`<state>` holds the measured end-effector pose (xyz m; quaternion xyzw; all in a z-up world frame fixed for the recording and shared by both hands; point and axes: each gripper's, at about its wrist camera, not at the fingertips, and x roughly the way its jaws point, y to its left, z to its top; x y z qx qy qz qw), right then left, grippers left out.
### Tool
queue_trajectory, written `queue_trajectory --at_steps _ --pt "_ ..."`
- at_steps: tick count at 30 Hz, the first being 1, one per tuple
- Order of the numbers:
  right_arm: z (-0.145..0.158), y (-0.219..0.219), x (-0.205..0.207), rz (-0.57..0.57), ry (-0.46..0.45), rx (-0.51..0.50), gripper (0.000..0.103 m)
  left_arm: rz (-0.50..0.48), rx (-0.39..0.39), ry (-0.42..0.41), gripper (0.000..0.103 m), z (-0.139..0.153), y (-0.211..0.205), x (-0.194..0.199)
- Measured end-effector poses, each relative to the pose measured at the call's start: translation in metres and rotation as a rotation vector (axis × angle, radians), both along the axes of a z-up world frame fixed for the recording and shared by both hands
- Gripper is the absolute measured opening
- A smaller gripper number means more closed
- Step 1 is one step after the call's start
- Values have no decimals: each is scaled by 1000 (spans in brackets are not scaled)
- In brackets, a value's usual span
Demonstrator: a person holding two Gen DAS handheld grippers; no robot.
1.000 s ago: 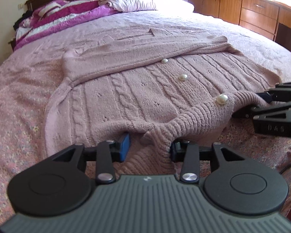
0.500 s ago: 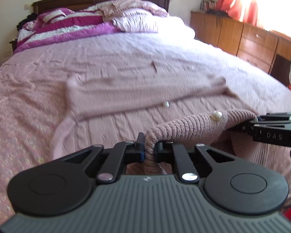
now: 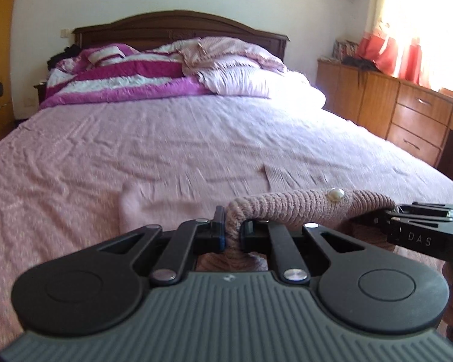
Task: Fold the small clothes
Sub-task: 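Lift the hem with both grippers and fold it toward the collar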
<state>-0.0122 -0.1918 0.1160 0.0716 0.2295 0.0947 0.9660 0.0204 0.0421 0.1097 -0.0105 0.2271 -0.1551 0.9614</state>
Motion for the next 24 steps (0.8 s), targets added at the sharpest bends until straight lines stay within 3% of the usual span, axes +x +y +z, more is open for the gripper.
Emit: queue_trajectory --at_steps 8,16,20,24 --pt "-4 7 67 -56 -3 -77 14 13 30 -1 11 -5 -18 72" --pt "-48 -2 132 -120 117 -71 15 17 85 75 11 -54 -37 135" --pt "-76 -2 151 -115 153 -74 16 30 96 144 14 -83 -36 153" --pt "-85 5 150 -83 128 -121 26 46 80 137 18 -88 -32 148"
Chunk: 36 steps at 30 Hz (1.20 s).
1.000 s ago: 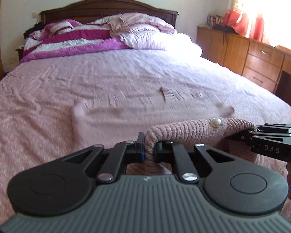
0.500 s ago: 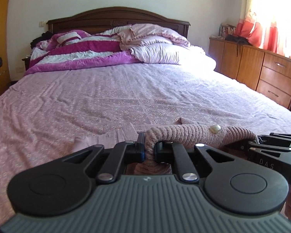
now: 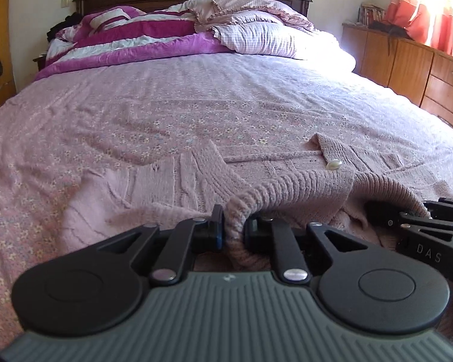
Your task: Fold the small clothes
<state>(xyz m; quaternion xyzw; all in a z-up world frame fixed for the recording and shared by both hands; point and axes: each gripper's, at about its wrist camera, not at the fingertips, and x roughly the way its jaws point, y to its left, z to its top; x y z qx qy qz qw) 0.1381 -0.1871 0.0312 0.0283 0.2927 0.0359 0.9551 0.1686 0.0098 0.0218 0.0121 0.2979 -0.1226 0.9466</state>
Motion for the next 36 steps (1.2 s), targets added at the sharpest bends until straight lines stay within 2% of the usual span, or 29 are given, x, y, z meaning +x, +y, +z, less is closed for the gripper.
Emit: queue_trajectory --at_steps 2,4,7,13,18,21,23,32,36 --pt "1 -1 0 3 1 5 28 3 8 6 22 3 0 -1" --pt "5 -6 -3 -10 3 43 37 14 21 7 37 8 0 -5" --pt "13 -16 -16 -31 -6 95 48 27 25 8 51 16 5 -14" --pt "25 -21 -48 -38 -37 86 59 14 -7 9 52 31 14 -42" --pt "35 -19 -82 -24 -81 43 62 -10 10 -7 52 40 13 -70" --pt "38 -22 -99 -10 -90 75 62 -27 -11 7 52 43 14 -81" --pt "39 -23 -108 0 -88 98 62 -31 -19 11 52 43 14 -88" --pt "21 -11 -138 35 -21 64 62 -65 27 30 52 32 9 -110" --pt "15 -4 -146 59 -2 22 72 -74 57 39 52 27 11 -116"
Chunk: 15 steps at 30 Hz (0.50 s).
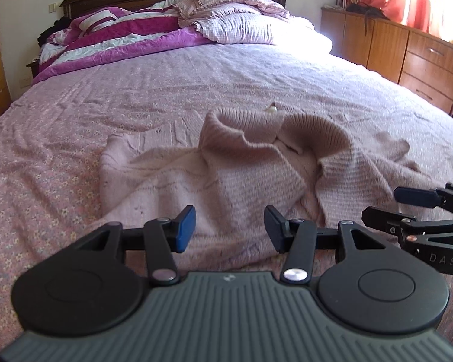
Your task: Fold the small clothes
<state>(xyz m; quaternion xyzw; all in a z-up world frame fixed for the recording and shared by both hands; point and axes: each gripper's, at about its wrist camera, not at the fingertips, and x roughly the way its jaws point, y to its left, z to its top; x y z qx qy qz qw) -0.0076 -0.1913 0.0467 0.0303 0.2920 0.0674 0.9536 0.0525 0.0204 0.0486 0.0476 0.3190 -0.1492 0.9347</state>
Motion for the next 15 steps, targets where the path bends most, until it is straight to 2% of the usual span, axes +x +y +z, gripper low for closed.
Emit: queue_trajectory --at_steps 4,12,15 --pt "-3 7 0 30 5 -40 74 -5 42 -2 52 -5 0 -4" --pt "-14 25 5 85 -1 -152 79 -17 67 -5 52 -11 0 -2" --pt "-18 29 6 88 -20 -202 80 -33 80 -17 58 -11 -5 -2"
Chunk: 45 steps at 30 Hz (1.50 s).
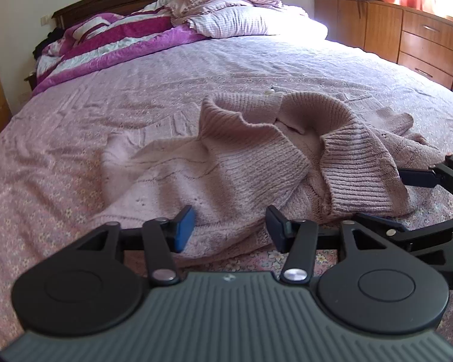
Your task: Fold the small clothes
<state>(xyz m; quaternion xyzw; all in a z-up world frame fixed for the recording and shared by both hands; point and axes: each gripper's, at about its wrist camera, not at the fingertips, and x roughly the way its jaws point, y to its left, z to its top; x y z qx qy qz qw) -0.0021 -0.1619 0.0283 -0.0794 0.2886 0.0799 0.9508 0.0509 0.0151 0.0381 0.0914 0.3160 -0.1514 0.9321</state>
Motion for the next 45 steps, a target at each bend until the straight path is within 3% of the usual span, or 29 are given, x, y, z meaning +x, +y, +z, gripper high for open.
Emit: queue_trajectory --at_steps 15,17,18,19,22,26,30,34,41,45 --pt "-12 -3 9 23 -3 19 81 -70 55 -15 62 -17 -26 13" --pt "-10 -5 10 1 -18 24 69 -61 58 -33 62 -18 -28 14" --pt "-8 -6 10 -11 -27 24 55 -59 55 -42 48 -17 -27 14" --pt "-6 -9 9 -21 -31 30 43 -57 51 -51 27 -16 -26 13" --pt "2 -20 7 -34 -50 62 23 -45 -4 -62 13 -6 -15 11" --pt "15 -28 7 -43 -102 62 15 11 -18 -128 13 11 2 14" --pt "35 -43 16 -65 -139 89 14 63 -38 -161 12 28 21 29" --pt "54 -55 31 -84 -170 51 13 123 -43 -193 12 43 44 48" --pt "84 -90 84 -163 -226 -1 8 221 -69 -243 11 65 77 87" --pt "77 -117 130 -232 -182 27 7 263 -79 -194 11 53 88 115"
